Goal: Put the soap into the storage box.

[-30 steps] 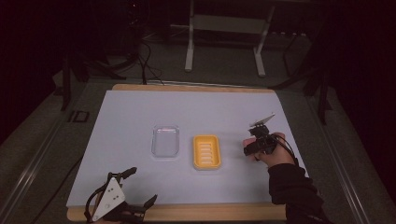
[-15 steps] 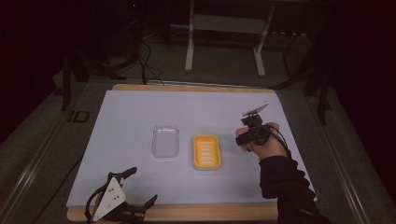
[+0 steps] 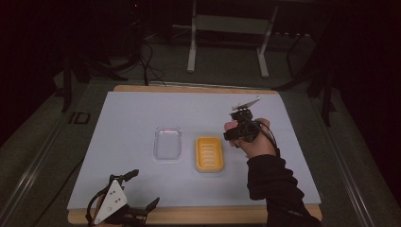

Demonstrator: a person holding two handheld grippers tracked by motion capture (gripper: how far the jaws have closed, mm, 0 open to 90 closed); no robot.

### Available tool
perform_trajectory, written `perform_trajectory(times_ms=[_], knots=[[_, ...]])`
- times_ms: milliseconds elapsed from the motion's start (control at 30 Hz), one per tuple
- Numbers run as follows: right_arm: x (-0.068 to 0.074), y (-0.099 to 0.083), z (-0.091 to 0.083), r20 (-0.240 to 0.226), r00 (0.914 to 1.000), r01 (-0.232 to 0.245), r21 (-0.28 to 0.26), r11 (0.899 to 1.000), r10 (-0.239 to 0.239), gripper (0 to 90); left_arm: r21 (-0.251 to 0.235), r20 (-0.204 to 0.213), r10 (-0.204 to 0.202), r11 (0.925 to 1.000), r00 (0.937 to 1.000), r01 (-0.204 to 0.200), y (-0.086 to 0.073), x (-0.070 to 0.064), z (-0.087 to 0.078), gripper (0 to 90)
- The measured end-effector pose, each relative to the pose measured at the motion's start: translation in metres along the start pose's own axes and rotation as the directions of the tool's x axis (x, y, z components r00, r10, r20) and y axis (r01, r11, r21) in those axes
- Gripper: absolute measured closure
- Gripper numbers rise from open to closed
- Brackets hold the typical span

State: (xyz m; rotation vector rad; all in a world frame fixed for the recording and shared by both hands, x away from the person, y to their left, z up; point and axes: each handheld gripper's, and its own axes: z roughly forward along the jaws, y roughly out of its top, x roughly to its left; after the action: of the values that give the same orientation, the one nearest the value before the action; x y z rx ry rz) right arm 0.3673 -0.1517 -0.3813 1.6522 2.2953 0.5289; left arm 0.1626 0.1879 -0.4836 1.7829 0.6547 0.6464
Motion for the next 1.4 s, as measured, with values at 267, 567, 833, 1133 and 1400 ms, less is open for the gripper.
perform_trajectory(times_ms=[267,567,833,1133,1400], knots=[[0.031,0.005,0.003,-0.032,0.9991,0.029,-0.021,0.999,-0.03,37.5,0.001,0.002,0.004,1.0,1.0,-0.004,0.0,0.0,0.0,0.3],[0.055,0.002,0.014,-0.074,0.9961,-0.055,-0.088,0.995,0.048,37.5,-0.003,0.005,0.002,1.0,1.0,-0.002,0.0,0.0,0.0,0.3],[0.065,-0.008,0.036,-0.054,0.995,-0.089,-0.101,0.991,0.083,37.5,-0.004,0.007,0.002,1.0,1.0,-0.002,0.001,0.0,0.0,0.3],[0.065,-0.022,0.07,-0.064,0.9886,-0.14,-0.057,0.989,0.136,37.4,-0.006,0.009,0.003,1.0,1.0,-0.003,0.001,0.0,0.0,0.3],[0.071,-0.031,0.093,-0.051,0.9848,-0.167,-0.022,0.986,0.166,37.4,-0.007,0.011,0.002,1.0,0.9999,-0.002,0.001,0.0,-0.001,0.3]])
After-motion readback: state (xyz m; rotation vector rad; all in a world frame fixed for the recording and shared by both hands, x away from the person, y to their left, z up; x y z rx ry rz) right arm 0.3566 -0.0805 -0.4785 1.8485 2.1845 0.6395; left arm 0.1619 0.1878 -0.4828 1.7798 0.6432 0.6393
